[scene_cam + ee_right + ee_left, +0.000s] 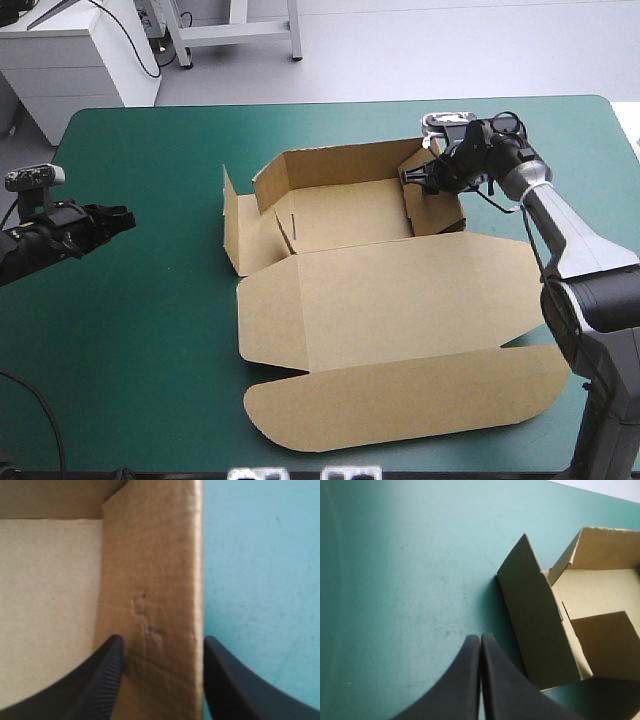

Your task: Fold the box

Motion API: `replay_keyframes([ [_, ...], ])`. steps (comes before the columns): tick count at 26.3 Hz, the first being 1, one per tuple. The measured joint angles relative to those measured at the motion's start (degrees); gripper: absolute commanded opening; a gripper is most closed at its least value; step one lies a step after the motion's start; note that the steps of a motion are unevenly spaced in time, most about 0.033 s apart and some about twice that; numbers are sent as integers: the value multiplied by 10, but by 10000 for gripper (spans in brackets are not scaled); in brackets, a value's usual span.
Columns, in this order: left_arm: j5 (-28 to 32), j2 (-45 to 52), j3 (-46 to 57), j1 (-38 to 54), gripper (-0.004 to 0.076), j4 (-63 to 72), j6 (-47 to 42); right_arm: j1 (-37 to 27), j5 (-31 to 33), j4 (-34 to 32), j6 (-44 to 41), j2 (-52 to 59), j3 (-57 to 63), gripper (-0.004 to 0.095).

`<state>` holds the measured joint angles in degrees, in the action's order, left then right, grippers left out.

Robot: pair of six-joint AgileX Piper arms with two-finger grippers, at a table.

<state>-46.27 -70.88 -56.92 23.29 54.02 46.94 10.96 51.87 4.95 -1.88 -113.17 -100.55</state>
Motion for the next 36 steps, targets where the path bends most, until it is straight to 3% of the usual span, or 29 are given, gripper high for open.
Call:
replay_keyframes([
  [4, 0, 0, 0, 0, -8, 0, 0, 2, 30, 1, -7, -3, -87, 755],
  [7, 0, 0, 0, 0, -9, 0, 0, 2, 136, -26, -9, -2, -145, 755],
  [9, 0, 0, 0, 0, -9, 0, 0, 2, 170, -40, -8, -2, -147, 755],
  [23, -2, 0, 0, 0, -8, 0, 0, 3, 189, -26, 4, -11, -34, 728],
  [26, -2, 0, 0, 0, -8, 0, 0, 3, 187, -21, 8, -17, -33, 572],
  [29, -2, 0, 0, 0, -8, 0, 0, 3, 187, -15, 24, -19, -33, 191],
  [30, -2, 0, 0, 0, -9, 0, 0, 3, 187, -13, 27, -19, -33, -1],
  [36, -2, 0, 0, 0, -9, 0, 0, 2, 187, -20, 40, -20, -48, -20],
])
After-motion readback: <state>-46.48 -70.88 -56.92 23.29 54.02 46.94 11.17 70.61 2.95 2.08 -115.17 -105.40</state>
